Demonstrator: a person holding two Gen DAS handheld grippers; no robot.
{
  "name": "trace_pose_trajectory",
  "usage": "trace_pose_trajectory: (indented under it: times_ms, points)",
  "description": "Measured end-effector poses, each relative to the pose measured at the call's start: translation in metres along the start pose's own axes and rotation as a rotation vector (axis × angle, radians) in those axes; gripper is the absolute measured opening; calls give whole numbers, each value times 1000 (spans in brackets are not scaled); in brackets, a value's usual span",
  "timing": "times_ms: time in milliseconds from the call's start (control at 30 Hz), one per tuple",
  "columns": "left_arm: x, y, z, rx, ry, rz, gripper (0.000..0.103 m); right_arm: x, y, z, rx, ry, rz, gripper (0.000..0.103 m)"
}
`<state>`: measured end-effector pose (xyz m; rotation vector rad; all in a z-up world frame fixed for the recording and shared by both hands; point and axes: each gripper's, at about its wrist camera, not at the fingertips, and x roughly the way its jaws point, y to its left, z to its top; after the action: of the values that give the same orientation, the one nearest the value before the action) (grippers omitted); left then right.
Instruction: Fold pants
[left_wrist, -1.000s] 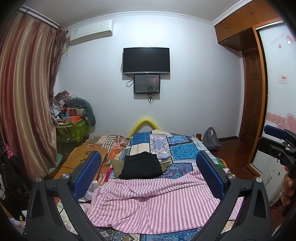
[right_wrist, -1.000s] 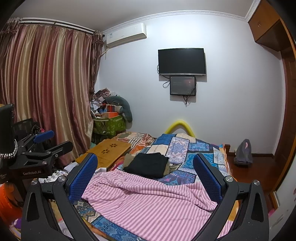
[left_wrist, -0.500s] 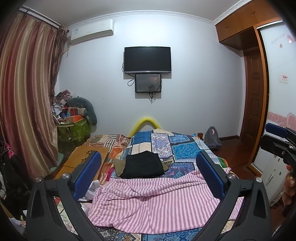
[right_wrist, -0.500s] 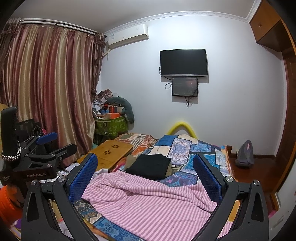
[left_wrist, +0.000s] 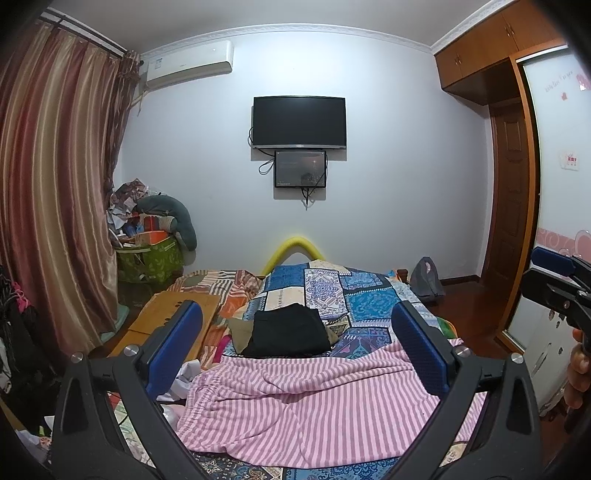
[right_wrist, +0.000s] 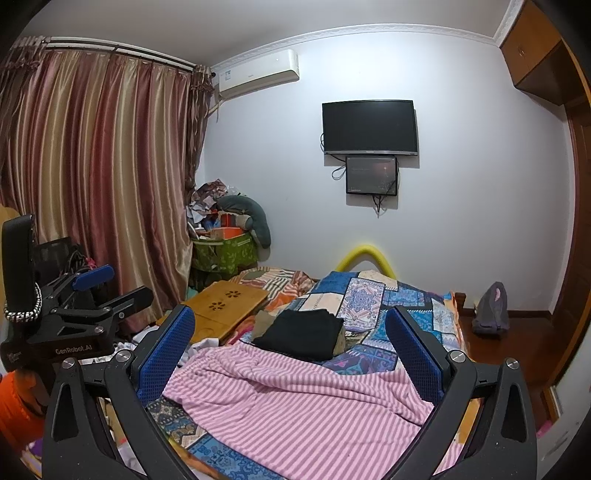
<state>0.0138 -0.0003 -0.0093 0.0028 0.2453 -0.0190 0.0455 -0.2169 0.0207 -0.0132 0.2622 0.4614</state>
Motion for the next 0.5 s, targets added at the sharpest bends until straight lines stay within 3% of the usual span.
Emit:
trace_pose_trajectory:
  times_ms: [500]
  points:
    - [1, 0, 0, -3, -1, 1, 103, 2, 4, 1, 2, 5, 7, 103]
